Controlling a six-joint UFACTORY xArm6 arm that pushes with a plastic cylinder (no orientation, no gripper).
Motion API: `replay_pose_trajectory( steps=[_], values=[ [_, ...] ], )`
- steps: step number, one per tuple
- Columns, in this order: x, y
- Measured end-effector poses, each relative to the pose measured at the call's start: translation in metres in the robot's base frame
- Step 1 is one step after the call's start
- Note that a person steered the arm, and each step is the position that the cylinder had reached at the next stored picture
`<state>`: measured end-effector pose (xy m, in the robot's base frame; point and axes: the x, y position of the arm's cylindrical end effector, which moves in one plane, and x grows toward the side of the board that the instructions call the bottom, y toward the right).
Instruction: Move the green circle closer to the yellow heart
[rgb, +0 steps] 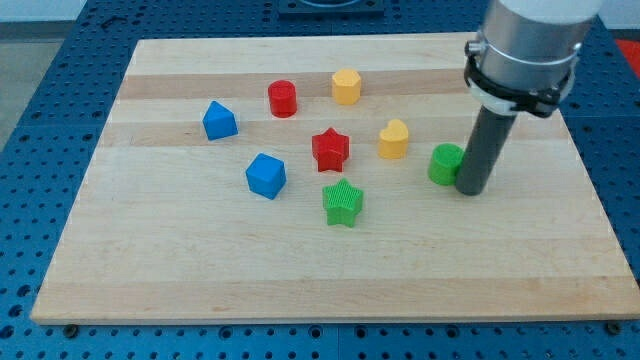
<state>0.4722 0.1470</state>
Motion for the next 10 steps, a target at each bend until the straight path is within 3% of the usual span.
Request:
replay_pose_trajectory(
  steps=[3,10],
  values=[
    [0.012,-0.04],
    [-0.053,-0.01]
  ],
)
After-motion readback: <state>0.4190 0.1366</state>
